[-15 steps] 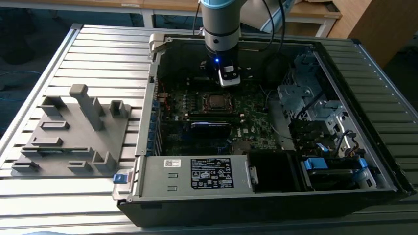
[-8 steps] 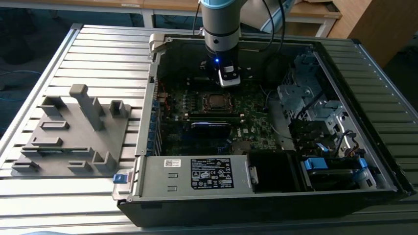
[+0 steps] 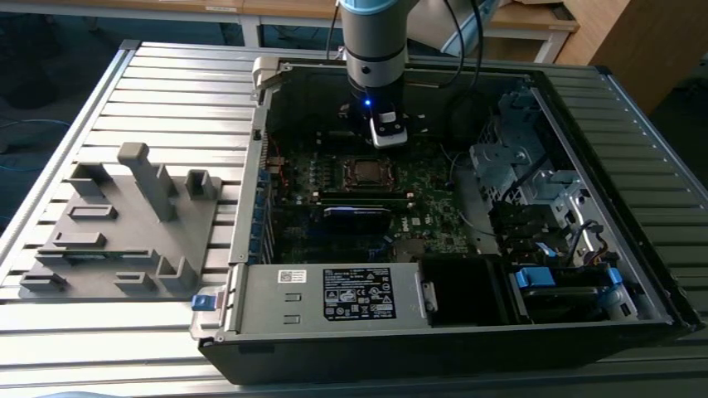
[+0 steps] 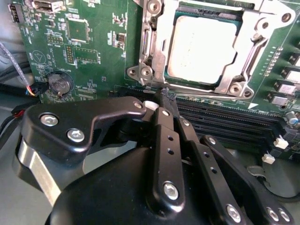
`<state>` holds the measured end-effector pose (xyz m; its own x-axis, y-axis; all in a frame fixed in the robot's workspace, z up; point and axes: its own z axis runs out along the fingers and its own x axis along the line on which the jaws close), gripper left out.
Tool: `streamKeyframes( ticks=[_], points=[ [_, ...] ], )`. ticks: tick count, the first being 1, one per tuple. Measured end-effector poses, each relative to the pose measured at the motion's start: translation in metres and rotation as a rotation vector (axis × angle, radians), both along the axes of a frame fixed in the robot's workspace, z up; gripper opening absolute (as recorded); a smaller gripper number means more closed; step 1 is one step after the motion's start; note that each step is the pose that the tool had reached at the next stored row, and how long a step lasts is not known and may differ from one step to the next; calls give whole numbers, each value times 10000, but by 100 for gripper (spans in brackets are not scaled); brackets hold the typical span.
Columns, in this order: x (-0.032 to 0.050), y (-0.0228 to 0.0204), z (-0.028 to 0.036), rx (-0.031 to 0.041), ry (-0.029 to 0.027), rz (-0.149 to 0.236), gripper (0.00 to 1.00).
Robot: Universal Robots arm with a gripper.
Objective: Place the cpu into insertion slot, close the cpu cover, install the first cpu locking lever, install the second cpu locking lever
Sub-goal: 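Install the first cpu locking lever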
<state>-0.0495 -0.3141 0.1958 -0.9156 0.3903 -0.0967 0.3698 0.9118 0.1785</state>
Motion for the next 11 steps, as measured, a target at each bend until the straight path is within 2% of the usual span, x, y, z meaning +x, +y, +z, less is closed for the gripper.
streamKeyframes(
  ticks=[2, 5, 11],
  points=[
    [0, 0, -2, -33, -2, 0, 10],
    [0, 0, 0, -35, 1, 0, 10],
    [0, 1, 48, -33, -1, 0, 10]
  ],
)
